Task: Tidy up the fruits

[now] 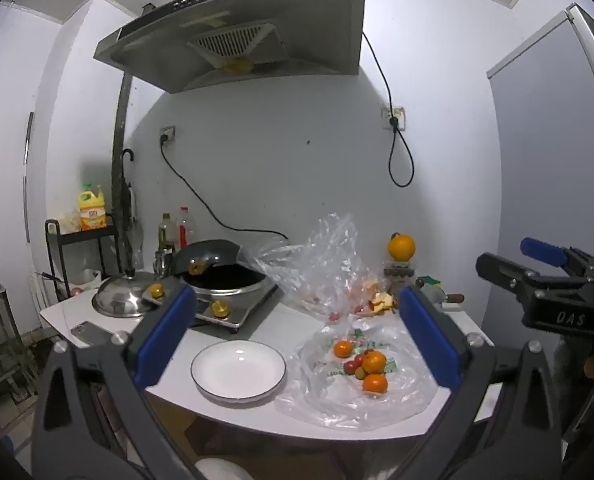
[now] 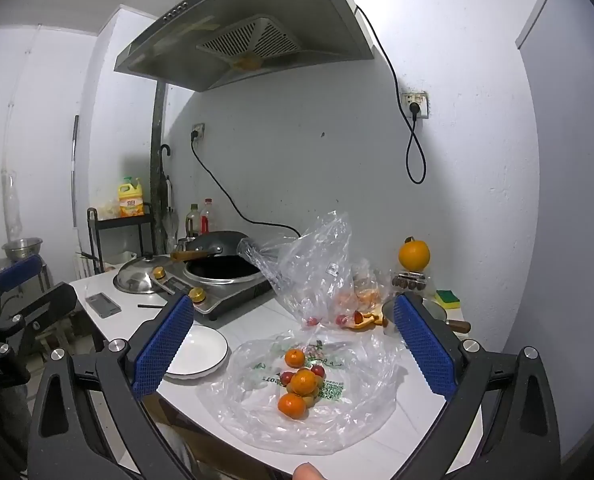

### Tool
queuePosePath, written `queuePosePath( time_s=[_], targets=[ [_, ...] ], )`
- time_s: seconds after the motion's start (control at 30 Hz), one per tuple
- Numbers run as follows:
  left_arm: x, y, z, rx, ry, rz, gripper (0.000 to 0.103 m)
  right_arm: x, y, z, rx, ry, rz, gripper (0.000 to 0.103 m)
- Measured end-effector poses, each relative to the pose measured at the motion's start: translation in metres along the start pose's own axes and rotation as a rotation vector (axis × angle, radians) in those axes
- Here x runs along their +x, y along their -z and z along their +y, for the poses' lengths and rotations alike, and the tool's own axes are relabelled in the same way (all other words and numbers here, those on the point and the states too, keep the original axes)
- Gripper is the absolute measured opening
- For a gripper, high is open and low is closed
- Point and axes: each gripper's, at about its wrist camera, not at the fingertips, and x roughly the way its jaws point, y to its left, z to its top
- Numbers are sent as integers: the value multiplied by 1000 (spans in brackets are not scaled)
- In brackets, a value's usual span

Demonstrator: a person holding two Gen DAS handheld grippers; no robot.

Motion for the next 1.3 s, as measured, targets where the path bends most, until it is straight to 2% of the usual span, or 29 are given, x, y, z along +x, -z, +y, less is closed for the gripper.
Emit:
queuePosePath(
  time_s=[1.3],
  targets=[
    [5, 7, 1, -12, -33, 16, 102, 0, 1, 4, -5, -11, 15, 102]
  ],
)
